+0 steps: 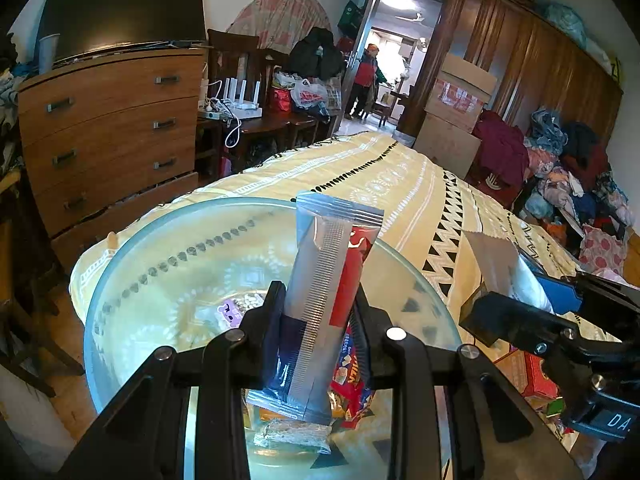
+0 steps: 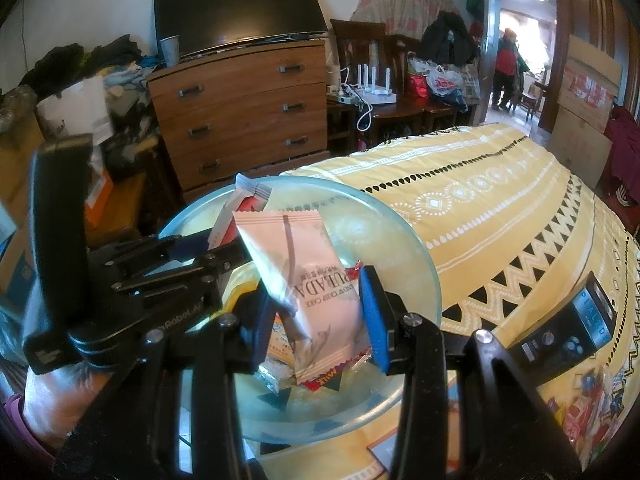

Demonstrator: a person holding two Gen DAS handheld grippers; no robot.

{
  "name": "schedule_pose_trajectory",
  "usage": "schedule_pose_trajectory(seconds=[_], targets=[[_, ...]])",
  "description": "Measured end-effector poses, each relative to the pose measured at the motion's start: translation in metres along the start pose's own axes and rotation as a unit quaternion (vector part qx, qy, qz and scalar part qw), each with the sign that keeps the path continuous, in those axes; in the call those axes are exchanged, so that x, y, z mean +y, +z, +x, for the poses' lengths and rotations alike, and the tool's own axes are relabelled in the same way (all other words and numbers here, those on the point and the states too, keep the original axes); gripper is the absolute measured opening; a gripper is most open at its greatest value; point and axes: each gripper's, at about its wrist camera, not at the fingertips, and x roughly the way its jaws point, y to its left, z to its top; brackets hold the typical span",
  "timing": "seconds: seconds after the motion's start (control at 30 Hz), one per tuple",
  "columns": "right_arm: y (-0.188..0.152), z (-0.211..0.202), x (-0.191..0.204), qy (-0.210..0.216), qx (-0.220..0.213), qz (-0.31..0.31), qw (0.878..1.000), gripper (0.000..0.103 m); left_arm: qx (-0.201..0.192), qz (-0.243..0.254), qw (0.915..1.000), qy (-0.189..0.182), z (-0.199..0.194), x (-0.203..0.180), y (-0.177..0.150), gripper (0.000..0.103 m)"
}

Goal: Organize snacks
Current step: 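Hold both packs above the glass bowl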

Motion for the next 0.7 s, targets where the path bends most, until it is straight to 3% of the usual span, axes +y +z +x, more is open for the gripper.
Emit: schedule_pose_trajectory(seconds=[0.7], targets=[[-0.0067,0.0016,0.0026,0.004,0.005,-0.003,1.0,0.041,0.001,-0.002,1.0,0.0,0.0006,0.0014,-0.0004,0.032]])
